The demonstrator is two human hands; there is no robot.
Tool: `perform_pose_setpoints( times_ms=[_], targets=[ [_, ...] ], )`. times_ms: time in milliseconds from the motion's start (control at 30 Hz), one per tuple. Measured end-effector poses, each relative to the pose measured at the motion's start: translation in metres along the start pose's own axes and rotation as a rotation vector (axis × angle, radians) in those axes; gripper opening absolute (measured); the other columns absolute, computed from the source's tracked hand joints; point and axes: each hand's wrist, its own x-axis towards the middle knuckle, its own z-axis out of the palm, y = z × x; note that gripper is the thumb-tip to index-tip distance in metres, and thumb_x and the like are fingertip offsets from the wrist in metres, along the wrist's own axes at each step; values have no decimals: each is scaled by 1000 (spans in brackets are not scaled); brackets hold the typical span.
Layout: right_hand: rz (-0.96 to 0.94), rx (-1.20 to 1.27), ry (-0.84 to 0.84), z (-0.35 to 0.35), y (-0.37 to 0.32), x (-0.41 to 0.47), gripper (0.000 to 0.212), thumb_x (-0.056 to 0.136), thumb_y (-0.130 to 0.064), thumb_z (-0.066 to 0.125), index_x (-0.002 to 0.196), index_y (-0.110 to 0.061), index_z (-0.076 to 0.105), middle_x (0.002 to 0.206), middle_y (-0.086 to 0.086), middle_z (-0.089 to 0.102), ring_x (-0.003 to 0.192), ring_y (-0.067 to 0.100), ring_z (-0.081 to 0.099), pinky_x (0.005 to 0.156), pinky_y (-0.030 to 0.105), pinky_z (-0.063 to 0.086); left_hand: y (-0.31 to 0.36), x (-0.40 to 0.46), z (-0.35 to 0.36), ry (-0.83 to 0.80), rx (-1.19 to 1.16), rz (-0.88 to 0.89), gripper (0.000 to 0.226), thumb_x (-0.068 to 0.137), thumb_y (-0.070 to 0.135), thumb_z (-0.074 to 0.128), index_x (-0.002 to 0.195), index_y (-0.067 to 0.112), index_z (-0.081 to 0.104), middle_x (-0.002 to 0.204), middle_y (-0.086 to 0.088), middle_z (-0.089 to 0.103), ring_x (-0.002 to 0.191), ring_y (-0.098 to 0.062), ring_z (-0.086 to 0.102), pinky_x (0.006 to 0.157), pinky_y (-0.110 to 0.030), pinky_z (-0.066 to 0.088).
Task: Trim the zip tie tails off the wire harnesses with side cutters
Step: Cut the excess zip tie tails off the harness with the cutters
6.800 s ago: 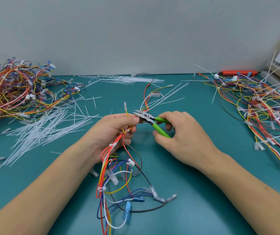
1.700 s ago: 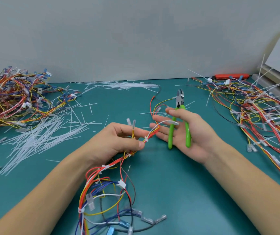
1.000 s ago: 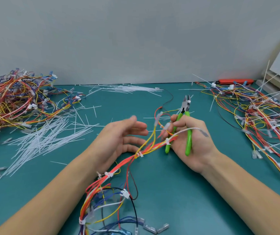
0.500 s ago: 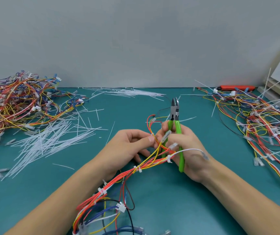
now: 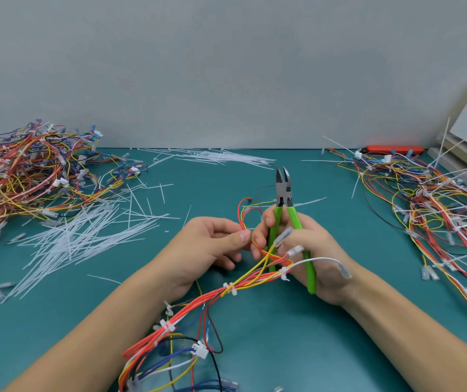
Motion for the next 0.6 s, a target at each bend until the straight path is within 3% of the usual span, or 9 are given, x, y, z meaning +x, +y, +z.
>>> perform_pose_setpoints(
  times_ms=[133,233,333,467,500,567,600],
  targets=[
    [6,-27,-3,-3,0,-1,31,69,1,48,96,-12,53,89,18,64,84,35,67,64,37,49,0,2,-4,-7,-46,-36,22,90,20,75,101,2,71,98,-28,73,86,-32,61,60,-24,52],
    [19,-20,69,-6,0,-1,22,73,-4,56,91,-15,60,103,22,69,90,38,71,81,48,51,4,3,-4,5,-86,-56,11,84,14,79,92,8,75,84,-15,74,67,-21,64,56,-23,54],
    [27,41,231,-9,0,2,20,73,-7,59,92,-14,59,101,19,73,89,38,73,76,45,55,3,4,-8,3,-132,-74,11,75,17,75,84,12,79,79,-11,71,58,-16,63,53,-24,55],
    [-18,115,438,-12,-2,3,15,89,-1,53,94,-14,56,98,14,75,89,34,76,72,43,61,2,11,-12,-4,-138,-124,11,71,21,80,78,13,80,78,-12,71,52,-15,64,48,-24,54],
    [-25,131,476,-13,-3,3,14,87,-3,57,95,-14,57,95,13,75,85,30,76,70,41,62,3,14,-12,34,-127,-164,5,76,19,79,74,14,80,75,-12,72,49,-14,64,46,-25,54],
    [-27,180,535,-15,-6,2,23,76,-9,65,98,-13,58,89,12,71,74,25,70,68,39,62,-2,21,-15,96,-104,-225,20,86,12,72,68,16,80,70,-9,72,46,-14,63,46,-27,56],
    [-21,204,554,-16,-7,2,24,76,-11,65,99,-13,58,87,11,69,71,24,68,68,39,61,-3,23,-16,86,-111,-232,17,83,12,73,69,16,80,69,-9,73,47,-15,64,50,-31,60]
  ],
)
